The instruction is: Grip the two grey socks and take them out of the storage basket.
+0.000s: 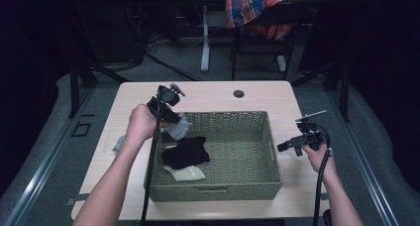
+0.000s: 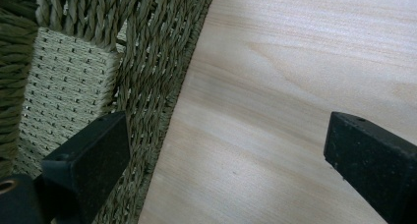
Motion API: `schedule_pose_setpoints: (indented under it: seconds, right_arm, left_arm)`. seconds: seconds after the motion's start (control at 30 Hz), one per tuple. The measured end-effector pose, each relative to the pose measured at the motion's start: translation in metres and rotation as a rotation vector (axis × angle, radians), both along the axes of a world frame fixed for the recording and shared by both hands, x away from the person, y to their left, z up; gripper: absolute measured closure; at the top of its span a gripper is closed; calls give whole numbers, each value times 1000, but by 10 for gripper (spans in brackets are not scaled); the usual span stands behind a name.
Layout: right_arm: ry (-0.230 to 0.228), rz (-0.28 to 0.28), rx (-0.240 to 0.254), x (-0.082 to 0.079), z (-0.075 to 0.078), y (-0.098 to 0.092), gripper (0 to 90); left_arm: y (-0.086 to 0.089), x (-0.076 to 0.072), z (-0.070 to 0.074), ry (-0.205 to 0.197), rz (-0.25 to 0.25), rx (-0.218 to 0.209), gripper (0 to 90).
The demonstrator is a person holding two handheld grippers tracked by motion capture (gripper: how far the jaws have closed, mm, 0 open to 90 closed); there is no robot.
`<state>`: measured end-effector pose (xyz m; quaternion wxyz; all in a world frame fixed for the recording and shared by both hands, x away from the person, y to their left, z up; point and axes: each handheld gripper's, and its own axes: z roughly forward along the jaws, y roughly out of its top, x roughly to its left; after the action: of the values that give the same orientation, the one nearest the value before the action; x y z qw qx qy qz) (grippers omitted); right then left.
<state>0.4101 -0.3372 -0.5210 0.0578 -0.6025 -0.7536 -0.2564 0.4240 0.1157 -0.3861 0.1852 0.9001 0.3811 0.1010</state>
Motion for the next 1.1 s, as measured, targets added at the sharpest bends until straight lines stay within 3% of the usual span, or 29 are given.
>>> schedule_pose_setpoints:
  seconds: [0.3,0.63,0.83,1.1]
  right_arm:
    - [2,8,-3,0,0,-1,36]
    - [14,29,-10,1,1,-3,37]
    - [4,5,-6,0,-1,0,37]
    - [11,21,-13,1,0,-1,38]
  left_arm:
    - [8,7,23,-33,23,7,866]
    - [32,19,50,-69,99,-4,867]
    - [46,22,56,-83,142,12,866]
    - [78,27,57,-68,211,1,866]
